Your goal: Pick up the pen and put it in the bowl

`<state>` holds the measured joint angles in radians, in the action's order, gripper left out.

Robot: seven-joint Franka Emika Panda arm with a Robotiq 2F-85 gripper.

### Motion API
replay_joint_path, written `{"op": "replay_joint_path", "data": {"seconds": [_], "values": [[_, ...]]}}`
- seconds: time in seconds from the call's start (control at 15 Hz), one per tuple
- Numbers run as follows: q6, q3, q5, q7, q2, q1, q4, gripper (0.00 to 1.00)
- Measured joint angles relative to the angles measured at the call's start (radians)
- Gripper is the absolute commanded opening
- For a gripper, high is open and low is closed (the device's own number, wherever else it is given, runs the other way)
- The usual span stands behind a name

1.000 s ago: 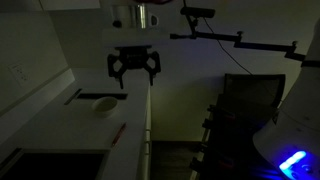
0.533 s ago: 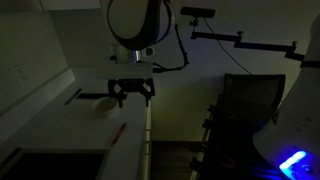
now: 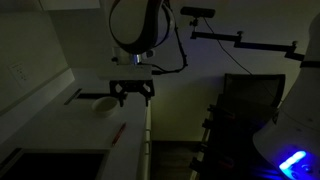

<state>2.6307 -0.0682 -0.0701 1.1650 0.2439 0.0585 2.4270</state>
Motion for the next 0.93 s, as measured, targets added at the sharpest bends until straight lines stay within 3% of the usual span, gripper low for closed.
{"op": "replay_joint_path", "data": {"seconds": [0.4,0.67,0.73,0.8,0.93], "values": [[0.079,0.039,-0.089,-0.054,0.305,0.008,-0.2,1.0],[0.078,0.068,-0.126,-0.059,0.434,0.031,-0.344,0.85],[0.078,0.07,-0.134,-0.059,0.457,0.033,-0.37,0.74],[0.077,0.07,-0.142,-0.059,0.478,0.034,-0.393,0.72],[0.069,0.07,-0.154,-0.06,0.515,0.036,-0.433,0.55]]}}
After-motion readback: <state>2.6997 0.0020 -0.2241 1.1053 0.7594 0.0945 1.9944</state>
